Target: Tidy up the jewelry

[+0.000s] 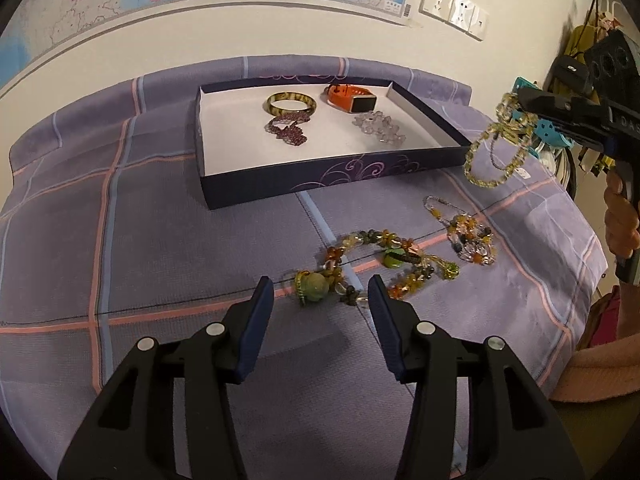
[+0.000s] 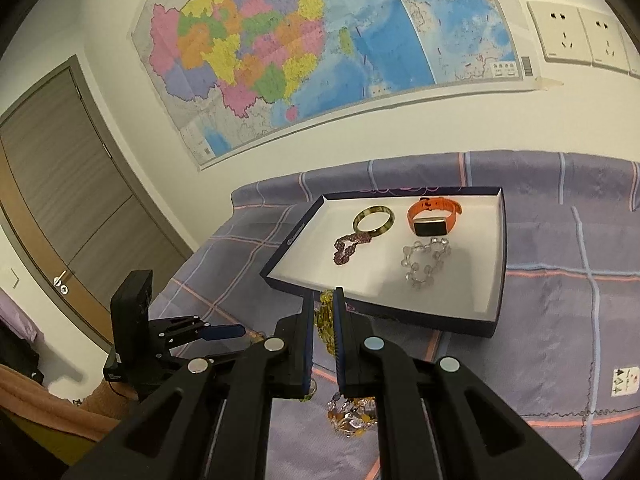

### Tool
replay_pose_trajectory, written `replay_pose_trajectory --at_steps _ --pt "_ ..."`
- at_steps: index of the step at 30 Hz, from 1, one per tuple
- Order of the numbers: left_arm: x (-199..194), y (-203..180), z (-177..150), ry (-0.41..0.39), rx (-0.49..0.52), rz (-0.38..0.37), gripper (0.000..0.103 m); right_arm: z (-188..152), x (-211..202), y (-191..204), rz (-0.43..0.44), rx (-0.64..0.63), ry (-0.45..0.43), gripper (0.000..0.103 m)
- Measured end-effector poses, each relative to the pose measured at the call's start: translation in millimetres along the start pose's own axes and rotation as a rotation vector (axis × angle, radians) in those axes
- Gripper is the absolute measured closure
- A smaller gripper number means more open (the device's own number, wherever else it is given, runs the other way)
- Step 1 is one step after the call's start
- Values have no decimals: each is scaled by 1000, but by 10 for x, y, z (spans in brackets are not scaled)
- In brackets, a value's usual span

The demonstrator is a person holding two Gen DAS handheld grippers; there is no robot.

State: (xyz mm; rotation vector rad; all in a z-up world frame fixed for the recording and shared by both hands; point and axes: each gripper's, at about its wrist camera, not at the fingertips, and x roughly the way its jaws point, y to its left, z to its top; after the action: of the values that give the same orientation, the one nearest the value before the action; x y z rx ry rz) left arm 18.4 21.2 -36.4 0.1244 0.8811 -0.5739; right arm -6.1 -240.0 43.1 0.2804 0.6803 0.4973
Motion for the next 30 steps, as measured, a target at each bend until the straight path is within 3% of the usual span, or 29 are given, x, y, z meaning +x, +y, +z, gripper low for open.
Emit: replay_pose_trajectory --at_steps 8,9,11,12,18,22,24,26,29,30 --pt "120 56 42 41 -11 -17 70 -53 30 -52 3 22 15 97" --pt "128 59 48 42 -16 -21 72 -55 32 -57 4 23 17 103" --pt "138 53 48 43 -18 -31 78 -54 42 -58 2 23 18 103" --pt "136 42 47 43 -17 -32 86 -59 52 -61 -3 20 20 103" --pt "117 7 35 40 0 -9 86 -116 126 -147 -21 37 50 103" --pt "65 75 46 24 -30 -11 86 -241 268 -101 -48 -13 119 94" --pt "17 117 52 10 -50 -24 86 -348 410 -47 -66 -47 173 78" --pt "-18 141 53 1 -59 -26 86 -433 540 21 -115 -104 213 72" --pt "-55 153 63 -8 -63 -19 86 -525 691 58 -206 -167 245 52" --pt "-63 153 64 -10 -63 -20 86 -544 737 58 -211 -177 257 52"
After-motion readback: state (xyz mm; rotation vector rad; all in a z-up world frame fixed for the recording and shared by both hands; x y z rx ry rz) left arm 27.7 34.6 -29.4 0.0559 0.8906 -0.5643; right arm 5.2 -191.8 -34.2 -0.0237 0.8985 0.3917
